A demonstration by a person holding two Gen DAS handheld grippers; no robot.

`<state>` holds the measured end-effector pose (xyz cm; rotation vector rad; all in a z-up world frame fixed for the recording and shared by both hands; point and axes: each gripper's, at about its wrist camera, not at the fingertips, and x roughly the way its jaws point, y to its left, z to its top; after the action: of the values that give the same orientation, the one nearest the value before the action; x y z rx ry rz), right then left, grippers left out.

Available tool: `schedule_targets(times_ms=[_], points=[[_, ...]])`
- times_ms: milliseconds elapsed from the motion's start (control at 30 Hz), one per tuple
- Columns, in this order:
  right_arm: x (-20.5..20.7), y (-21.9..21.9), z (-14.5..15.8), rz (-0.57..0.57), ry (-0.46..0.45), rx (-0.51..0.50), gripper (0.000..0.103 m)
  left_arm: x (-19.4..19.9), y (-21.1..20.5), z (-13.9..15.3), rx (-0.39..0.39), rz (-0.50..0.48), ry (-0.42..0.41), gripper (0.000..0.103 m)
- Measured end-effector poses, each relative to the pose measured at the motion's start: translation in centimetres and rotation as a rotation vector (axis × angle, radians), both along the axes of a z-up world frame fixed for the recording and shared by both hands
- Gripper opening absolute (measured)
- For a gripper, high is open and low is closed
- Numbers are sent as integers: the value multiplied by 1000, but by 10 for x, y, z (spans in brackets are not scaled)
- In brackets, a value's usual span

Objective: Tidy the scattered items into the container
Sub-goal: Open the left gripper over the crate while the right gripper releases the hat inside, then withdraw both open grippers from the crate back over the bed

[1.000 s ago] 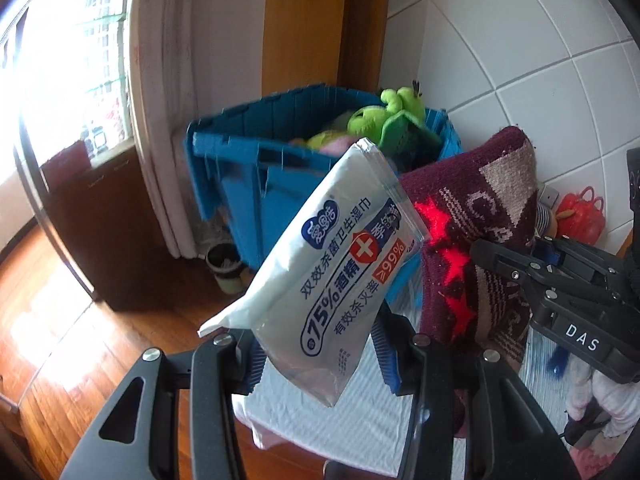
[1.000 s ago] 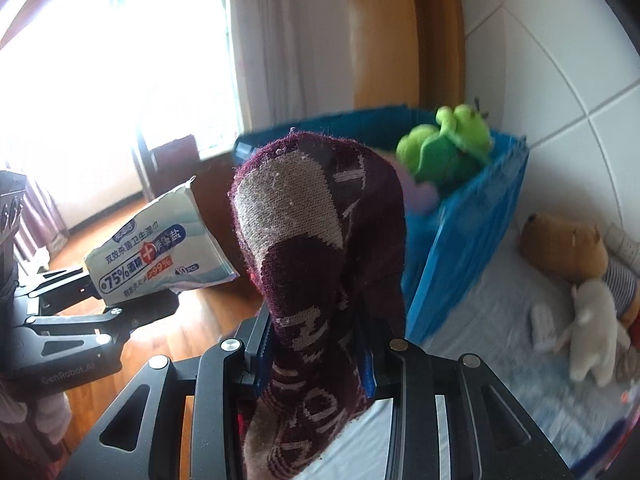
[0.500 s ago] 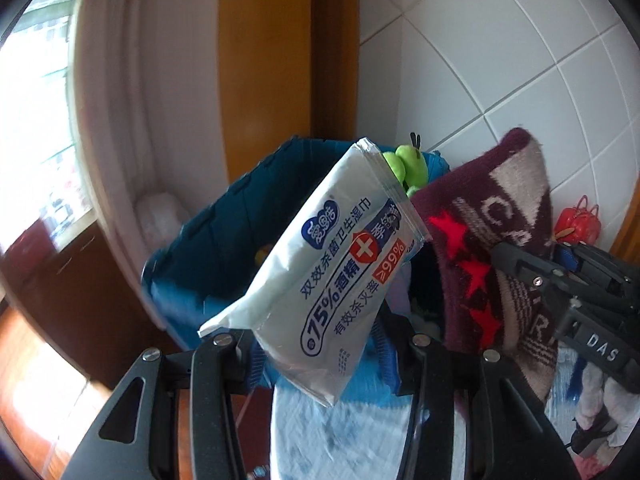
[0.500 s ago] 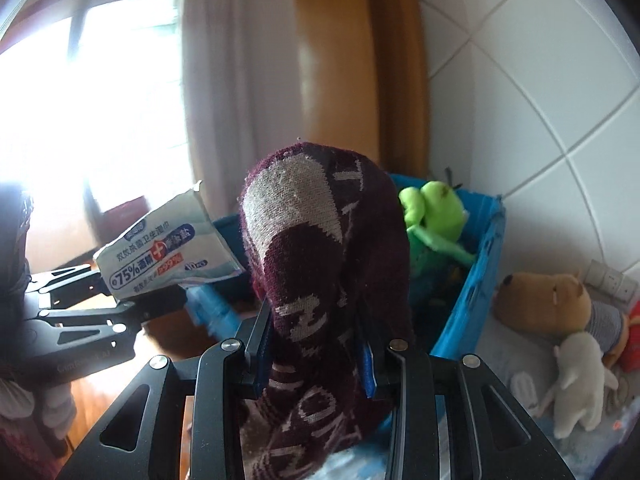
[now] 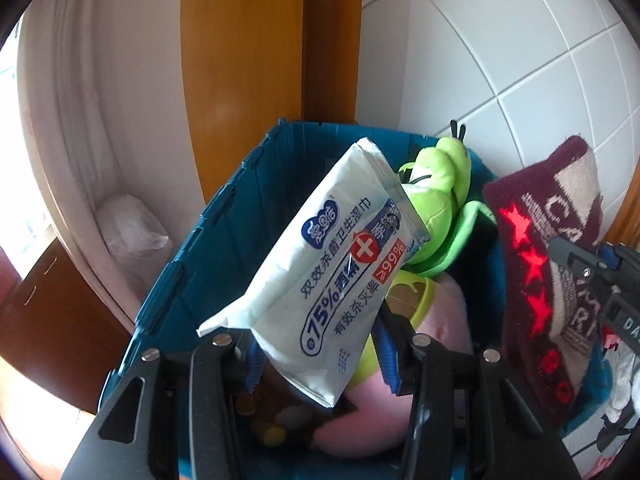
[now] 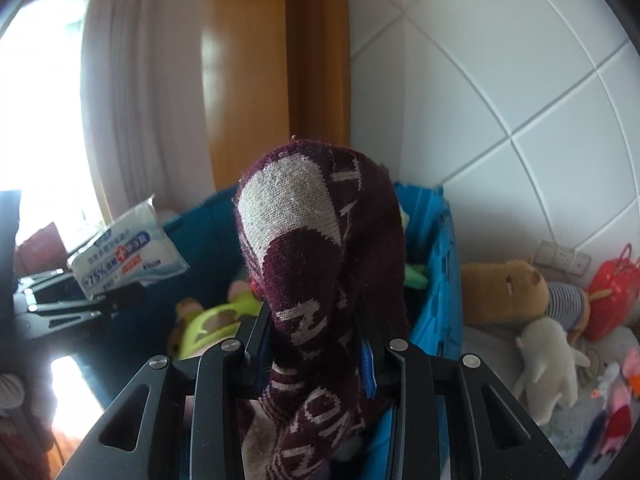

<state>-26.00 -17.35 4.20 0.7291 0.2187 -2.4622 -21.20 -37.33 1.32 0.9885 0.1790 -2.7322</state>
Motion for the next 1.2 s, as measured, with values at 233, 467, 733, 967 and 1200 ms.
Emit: schedule_targets(times_ms=[233,467,733,967,1200], points=[[-11,-19,-16,-24,-38,69,49,-10,-10,-8,14,15,-32,70],[5,-14,-11,-39,-14,70,65,0,-2,-8,10,7,-27,80],[30,22,2,-98,33,48,103,32,27,3,3,-39,9,80],[73,74,1,-222,45,38,103,60,74,2,-8,-131,25,80],[117,145,-8,-284,28,29,103,96,147,-2,-1,-165,19,80]])
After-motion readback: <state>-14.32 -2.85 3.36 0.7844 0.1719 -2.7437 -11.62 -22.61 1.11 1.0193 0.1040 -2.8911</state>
